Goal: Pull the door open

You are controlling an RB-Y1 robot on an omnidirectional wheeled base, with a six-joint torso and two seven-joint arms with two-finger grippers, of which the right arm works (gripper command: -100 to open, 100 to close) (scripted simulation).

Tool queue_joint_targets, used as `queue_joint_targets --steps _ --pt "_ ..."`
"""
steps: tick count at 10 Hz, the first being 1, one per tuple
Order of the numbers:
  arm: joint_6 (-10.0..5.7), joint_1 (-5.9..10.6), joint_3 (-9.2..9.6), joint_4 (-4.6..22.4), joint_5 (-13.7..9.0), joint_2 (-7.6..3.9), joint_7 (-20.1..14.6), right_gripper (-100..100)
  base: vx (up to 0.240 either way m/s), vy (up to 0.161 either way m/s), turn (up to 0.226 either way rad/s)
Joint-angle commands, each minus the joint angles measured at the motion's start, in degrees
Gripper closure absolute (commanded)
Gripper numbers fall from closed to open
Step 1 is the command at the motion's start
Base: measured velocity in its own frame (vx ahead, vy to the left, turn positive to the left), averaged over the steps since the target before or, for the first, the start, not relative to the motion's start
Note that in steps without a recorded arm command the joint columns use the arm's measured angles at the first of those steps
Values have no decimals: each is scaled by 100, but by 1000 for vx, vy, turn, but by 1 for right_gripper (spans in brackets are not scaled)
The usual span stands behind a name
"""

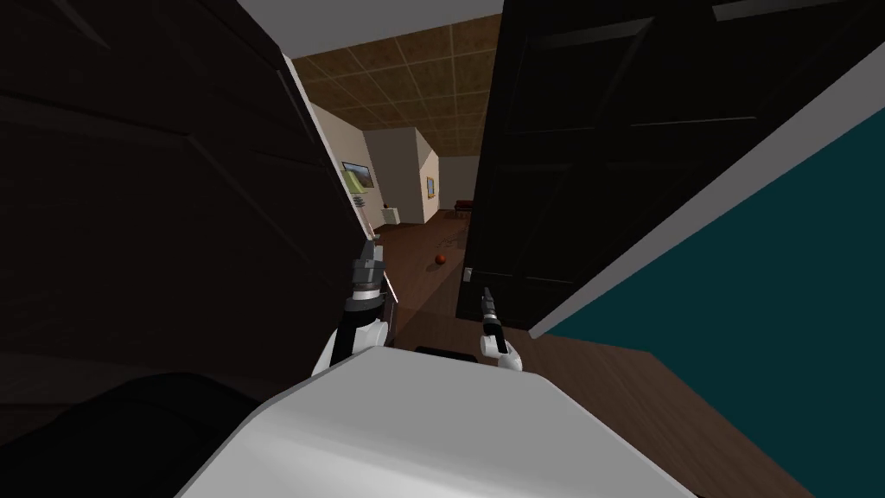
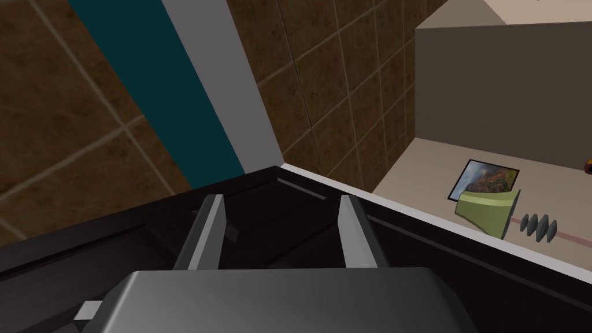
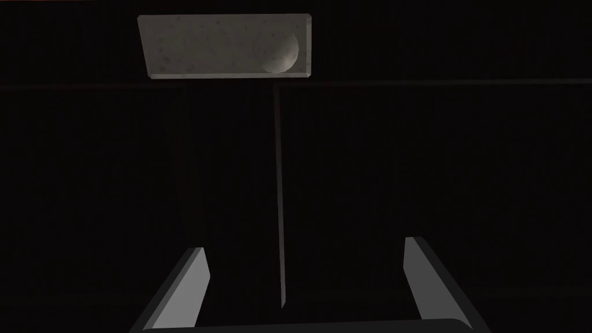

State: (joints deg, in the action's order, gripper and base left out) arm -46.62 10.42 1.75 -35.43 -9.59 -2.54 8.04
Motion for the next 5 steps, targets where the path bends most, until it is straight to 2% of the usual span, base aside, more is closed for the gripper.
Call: queue_joint_targets --steps 1,3,5 --pt "-58 104 -184 161 -7 -73 11 -100 -23 -25 177" --pt "-77 168 -418 244 -12 -101 -1 -100 -17 -18 174" --pt "-80 223 -637 333 -15 -40 -15 -100 36 17 180"
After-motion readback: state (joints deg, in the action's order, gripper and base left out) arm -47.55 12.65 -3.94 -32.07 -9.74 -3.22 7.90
